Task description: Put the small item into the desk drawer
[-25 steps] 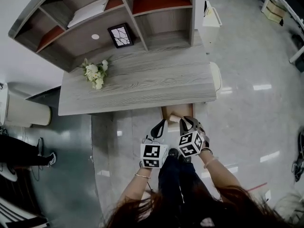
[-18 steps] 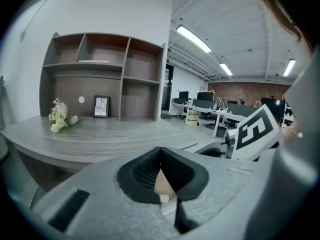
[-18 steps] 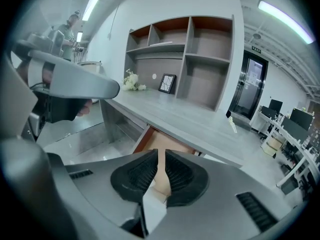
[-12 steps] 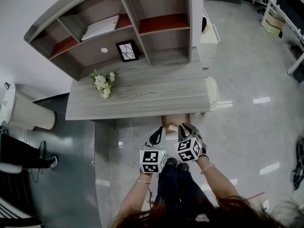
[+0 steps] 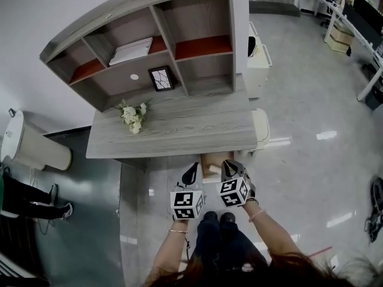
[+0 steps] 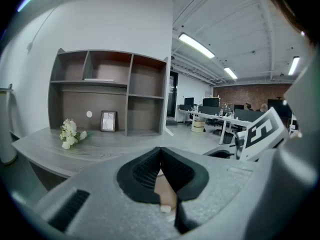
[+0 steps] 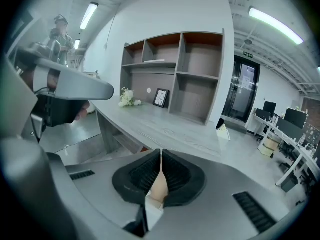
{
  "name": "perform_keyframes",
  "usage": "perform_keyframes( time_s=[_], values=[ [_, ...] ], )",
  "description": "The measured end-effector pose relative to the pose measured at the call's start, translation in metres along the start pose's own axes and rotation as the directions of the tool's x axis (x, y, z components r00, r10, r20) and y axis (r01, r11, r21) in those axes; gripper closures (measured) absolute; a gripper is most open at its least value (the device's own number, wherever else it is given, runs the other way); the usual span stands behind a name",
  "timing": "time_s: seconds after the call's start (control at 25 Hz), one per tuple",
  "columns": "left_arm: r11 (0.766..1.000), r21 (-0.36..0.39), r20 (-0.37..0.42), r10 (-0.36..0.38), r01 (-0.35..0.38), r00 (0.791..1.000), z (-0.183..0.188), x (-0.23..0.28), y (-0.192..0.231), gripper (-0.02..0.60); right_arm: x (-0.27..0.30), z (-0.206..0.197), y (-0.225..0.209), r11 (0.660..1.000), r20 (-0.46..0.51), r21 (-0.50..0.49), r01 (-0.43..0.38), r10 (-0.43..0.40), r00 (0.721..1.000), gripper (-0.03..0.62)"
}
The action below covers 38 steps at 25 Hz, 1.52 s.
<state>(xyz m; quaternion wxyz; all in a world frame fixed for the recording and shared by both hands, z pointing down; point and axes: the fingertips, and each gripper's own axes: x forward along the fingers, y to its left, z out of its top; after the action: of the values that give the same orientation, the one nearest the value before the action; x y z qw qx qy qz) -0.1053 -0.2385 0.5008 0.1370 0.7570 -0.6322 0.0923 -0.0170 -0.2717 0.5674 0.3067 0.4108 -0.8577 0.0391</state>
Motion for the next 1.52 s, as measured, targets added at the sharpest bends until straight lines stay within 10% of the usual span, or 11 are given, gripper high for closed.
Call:
perform_keyframes(
  time_s=[1.52],
  values=[
    [0.992, 0.046, 0.146, -0.123, 0.118, 0.982, 0.090, -0.126, -0.026, 0.566, -0.165, 0.093, 0.027, 0.983, 0.216, 0.139, 0.122, -0.150, 0.965, 0.592]
  ],
)
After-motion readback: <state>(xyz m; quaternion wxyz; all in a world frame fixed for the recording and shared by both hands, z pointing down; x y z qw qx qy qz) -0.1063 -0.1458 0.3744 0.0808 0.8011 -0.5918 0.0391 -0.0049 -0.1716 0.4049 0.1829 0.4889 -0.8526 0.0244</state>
